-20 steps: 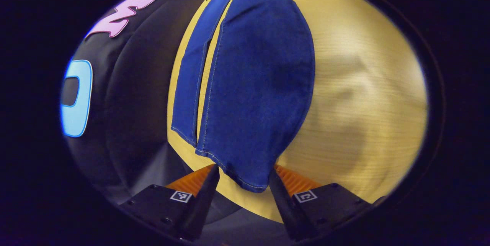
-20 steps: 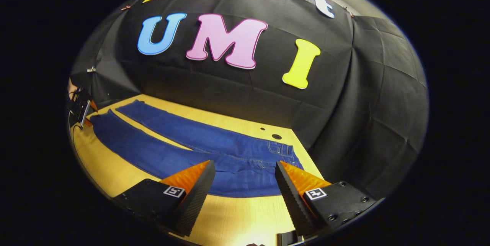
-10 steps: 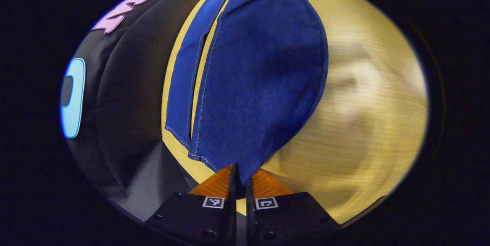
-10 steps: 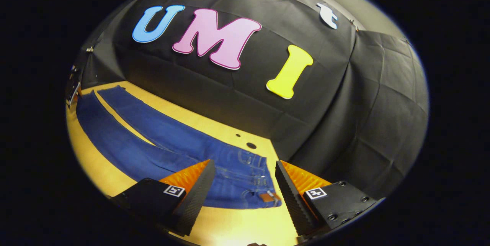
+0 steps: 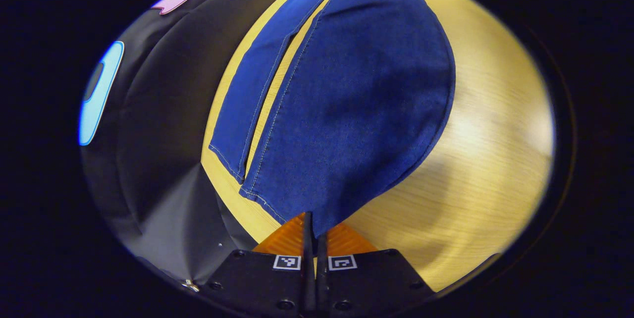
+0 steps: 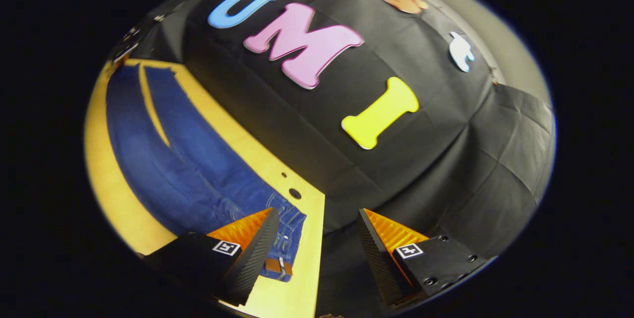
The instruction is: Grasp the waist and the cuffs of the jeans and fold them to make the two legs overlap; first hold the waist and fold one-third of the jeans toward the cuffs, then hold the cuffs and fold the remaining one-third in the same direction to finish folding.
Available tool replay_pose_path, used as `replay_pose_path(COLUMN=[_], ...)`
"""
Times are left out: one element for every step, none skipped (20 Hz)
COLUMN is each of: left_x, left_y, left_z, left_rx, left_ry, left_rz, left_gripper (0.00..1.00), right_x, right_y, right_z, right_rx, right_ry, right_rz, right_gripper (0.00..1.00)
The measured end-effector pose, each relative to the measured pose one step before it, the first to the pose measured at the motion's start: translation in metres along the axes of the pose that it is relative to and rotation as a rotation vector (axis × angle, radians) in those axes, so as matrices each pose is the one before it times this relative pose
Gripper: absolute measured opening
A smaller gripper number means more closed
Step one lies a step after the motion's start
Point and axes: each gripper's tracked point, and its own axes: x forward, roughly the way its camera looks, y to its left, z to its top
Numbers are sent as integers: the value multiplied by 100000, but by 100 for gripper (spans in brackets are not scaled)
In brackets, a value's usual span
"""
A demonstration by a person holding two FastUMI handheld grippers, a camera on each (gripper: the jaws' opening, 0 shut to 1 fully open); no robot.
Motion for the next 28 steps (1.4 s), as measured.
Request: replay_pose_path(left_x=[45,31,23,21,23,104,27,28,58,15,16,42,40,27,1,15,31,14,38,13,21,-19,37,-291,29,-66,-9,72], left_y=[-84,52,-16,76,-3,76,17,50,-15,37,-2,59,-11,-13,-15,69,-32,68,-26,51,-12,56,-46,-111,-52,119,-17,54], left_z=[16,-61,50,-104,69,-107,-12,30,33,-85,25,-74,9,-36,53,-88,20,-52,86,-27,23,-45,25,22,-4,21,15,-17], left_rx=[-263,-157,-205,-429,-579,-623,-657,-583,-375,-217,-183,-115,-81,18,33,31,-140,-338,-457,-558,-730,-753,-739,-428,-434,-891,-925,-891], left_ry=[30,132,221,-114,-79,-82,-192,-177,-110,-70,-38,-45,-83,-19,10,-72,-105,-259,-308,-177,-232,-340,-377,-251,-298,-86,24,34], left_rz=[134,131,275,553,622,738,762,611,409,323,289,244,136,37,2,11,129,203,355,511,669,690,651,460,354,758,1062,1074], left_gripper=[6,6,6,6,6,6,6,6,6,6,6,6,6,6,6,6,6,6,6,6,6,6,6,6,6,6,6,6], right_x=[311,327,303,273,241,504,593,718,718,733,601,821,718,831,812,413,328,603,522,457,542,532,677,719,680,809,57,476], right_y=[668,1175,1282,1305,1654,1769,1377,805,372,-58,105,113,-10,291,154,-365,-326,-247,-218,-317,-426,-438,-290,-70,-13,360,-81,202], right_z=[-1018,-1035,-830,-1216,-1779,-2026,-1459,-1203,-1006,-880,-759,-239,52,100,-342,245,564,429,261,132,342,311,422,171,200,44,-81,172], right_rx=[-6964,-6495,-5960,-4809,-4302,-3984,-3231,-2849,-2232,-1715,-1177,-1474,-2060,-2637,-4178,-4835,-3852,-2230,-1649,-1622,-1667,-1288,-1103,-821,-488,35,-443,61], right_ry=[1664,1583,1130,2054,3026,4408,3789,3610,2916,2583,2681,1537,778,523,2777,129,-655,-1472,-496,-4,-119,307,198,863,738,623,1143,-218], right_rz=[6033,7160,6310,6105,5640,5875,4681,3018,1380,32,-61,-471,-317,762,-86,-1555,-1366,-1646,-1308,-1646,-1995,-2069,-798,-432,45,1980,-324,258], right_gripper=[97,97,97,98,97,98,98,98,98,98,98,98,98,98,98,98,93,93,93,93,92,90,90,89,80,74,65,38])
